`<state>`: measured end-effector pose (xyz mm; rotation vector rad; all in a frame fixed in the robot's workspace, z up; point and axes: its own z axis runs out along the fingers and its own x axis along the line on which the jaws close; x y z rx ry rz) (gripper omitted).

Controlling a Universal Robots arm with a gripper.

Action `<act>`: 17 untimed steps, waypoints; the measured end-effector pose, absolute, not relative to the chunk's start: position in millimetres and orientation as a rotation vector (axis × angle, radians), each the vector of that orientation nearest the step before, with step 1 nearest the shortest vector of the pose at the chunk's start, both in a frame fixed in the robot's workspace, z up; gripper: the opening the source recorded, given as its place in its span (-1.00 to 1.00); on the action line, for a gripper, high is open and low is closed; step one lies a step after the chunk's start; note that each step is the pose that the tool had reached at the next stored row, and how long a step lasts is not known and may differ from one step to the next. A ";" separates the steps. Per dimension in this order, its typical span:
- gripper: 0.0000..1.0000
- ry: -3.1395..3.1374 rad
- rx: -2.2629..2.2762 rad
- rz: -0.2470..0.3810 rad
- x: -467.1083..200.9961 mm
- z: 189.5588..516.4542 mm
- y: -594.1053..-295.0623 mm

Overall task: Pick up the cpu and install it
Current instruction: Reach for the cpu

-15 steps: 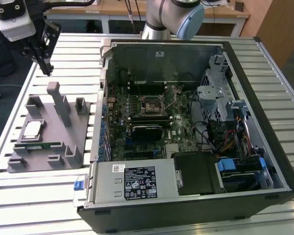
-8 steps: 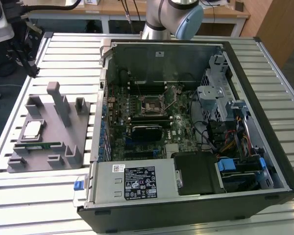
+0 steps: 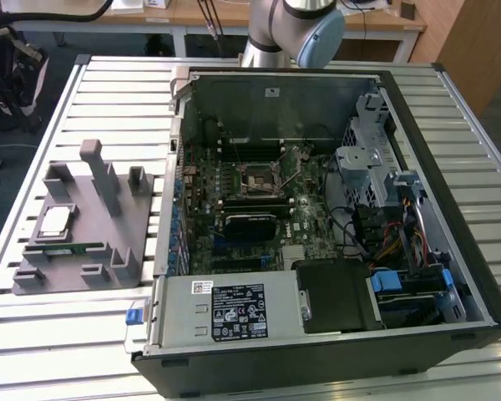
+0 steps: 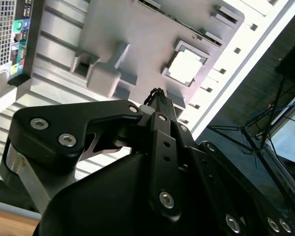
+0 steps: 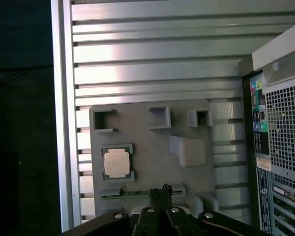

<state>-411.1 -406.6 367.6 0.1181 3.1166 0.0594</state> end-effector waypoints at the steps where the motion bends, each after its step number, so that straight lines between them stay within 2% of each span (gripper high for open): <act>1: -0.79 3.117 0.118 0.059 -415.6 367.1 -406.6; 17: -0.79 3.117 0.118 0.059 -477.3 361.0 -406.6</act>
